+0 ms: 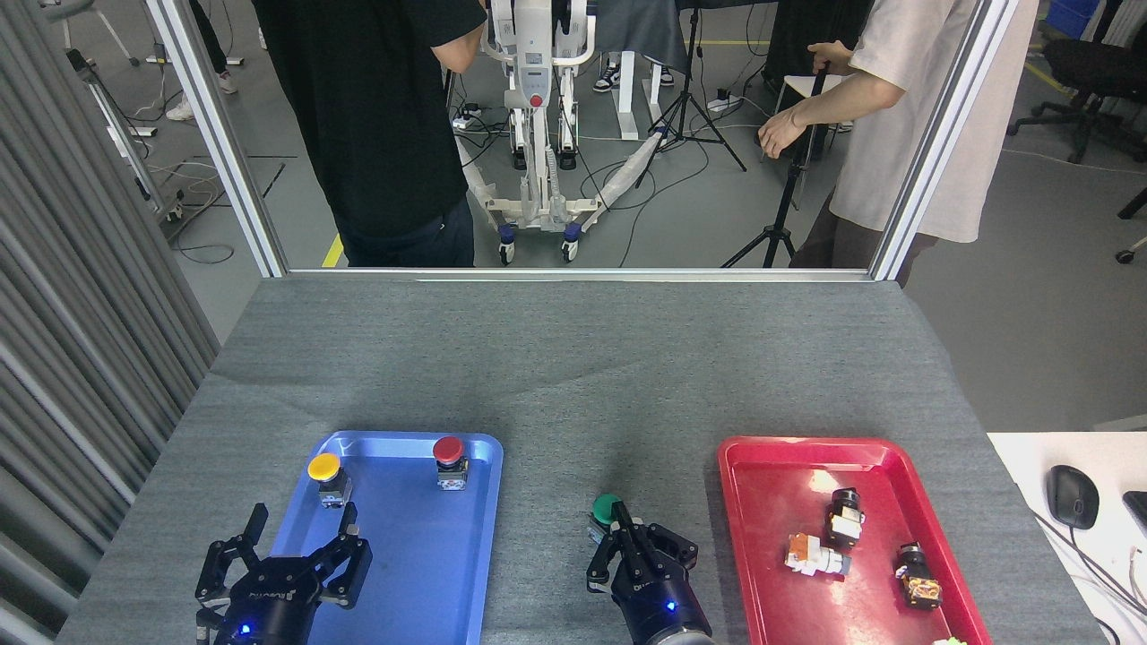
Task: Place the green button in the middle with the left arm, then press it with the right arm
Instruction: 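Press down on top of the green button with the right gripper, then lift the right gripper off the button back toward the red tray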
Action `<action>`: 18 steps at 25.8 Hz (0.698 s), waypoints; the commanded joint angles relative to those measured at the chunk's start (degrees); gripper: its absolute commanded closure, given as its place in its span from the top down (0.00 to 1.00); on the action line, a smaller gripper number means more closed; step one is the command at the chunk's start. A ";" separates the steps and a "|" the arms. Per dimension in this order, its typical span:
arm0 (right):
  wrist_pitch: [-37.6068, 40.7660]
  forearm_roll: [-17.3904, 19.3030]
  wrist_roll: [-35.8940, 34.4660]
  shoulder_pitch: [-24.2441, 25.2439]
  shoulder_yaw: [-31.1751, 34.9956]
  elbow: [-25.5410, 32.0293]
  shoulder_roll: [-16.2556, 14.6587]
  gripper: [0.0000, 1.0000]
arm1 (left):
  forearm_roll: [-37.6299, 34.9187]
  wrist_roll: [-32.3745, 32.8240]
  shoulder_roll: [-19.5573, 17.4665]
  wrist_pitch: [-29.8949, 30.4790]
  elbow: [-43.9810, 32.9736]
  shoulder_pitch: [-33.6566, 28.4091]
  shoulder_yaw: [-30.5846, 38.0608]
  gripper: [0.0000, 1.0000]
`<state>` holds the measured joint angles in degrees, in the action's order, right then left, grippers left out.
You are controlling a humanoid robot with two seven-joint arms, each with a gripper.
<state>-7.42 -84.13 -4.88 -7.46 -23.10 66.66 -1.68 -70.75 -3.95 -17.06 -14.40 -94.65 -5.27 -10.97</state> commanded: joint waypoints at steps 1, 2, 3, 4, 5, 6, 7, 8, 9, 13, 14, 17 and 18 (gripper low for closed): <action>-0.49 0.01 0.93 0.52 0.07 1.01 -0.17 0.00 | -0.01 -0.01 0.01 0.07 -0.01 -0.09 0.07 1.00; -0.93 0.01 1.01 0.78 0.07 2.16 -0.17 0.00 | -0.01 -0.01 0.01 0.07 -0.01 -0.09 0.07 1.00; -1.29 0.01 1.10 0.87 0.07 3.39 -0.17 0.00 | -0.01 -0.01 0.01 0.07 -0.01 -0.09 0.07 1.00; -1.72 0.01 1.10 1.13 0.16 5.06 -0.25 0.00 | -0.01 -0.01 0.01 0.07 -0.01 -0.09 0.07 1.00; -1.81 0.01 1.10 1.57 0.33 6.38 -0.34 0.00 | -0.01 -0.01 0.01 0.07 -0.01 -0.09 0.07 1.00; -1.90 0.01 1.10 2.10 0.60 8.13 -0.69 0.00 | -0.01 -0.01 -0.08 0.07 -0.01 -0.09 0.07 1.00; -1.90 0.01 1.10 2.54 0.95 9.72 -1.13 0.04 | -0.01 -0.01 0.01 0.07 -0.01 -0.09 0.07 1.00; -1.90 0.01 1.10 3.15 1.47 10.94 -1.57 0.13 | -0.01 -0.01 -0.08 0.07 -0.01 -0.09 0.07 1.00; -1.90 0.01 1.01 3.94 2.35 12.09 -1.83 0.20 | -0.01 -0.01 0.01 0.07 -0.01 -0.09 0.07 1.00; -1.72 0.10 0.93 7.90 7.63 15.95 -4.56 0.80 | -0.01 0.08 0.01 0.07 -0.01 -0.09 0.07 1.00; -1.72 0.10 0.75 8.87 8.86 16.75 -5.00 0.91 | -0.01 0.08 0.01 0.07 -0.01 -0.09 0.07 1.00; -0.85 0.10 -3.56 12.56 13.25 19.38 -6.41 0.99 | -0.01 0.08 0.01 0.07 -0.01 -0.09 0.07 1.00; -0.14 0.10 -5.31 13.79 14.83 20.44 -6.67 0.99 | -0.01 0.08 0.01 0.07 -0.01 -0.09 0.07 1.00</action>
<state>-8.65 -84.05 -6.49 2.91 -12.40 84.41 -7.07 -70.75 -3.85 -17.05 -14.29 -94.66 -5.36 -10.90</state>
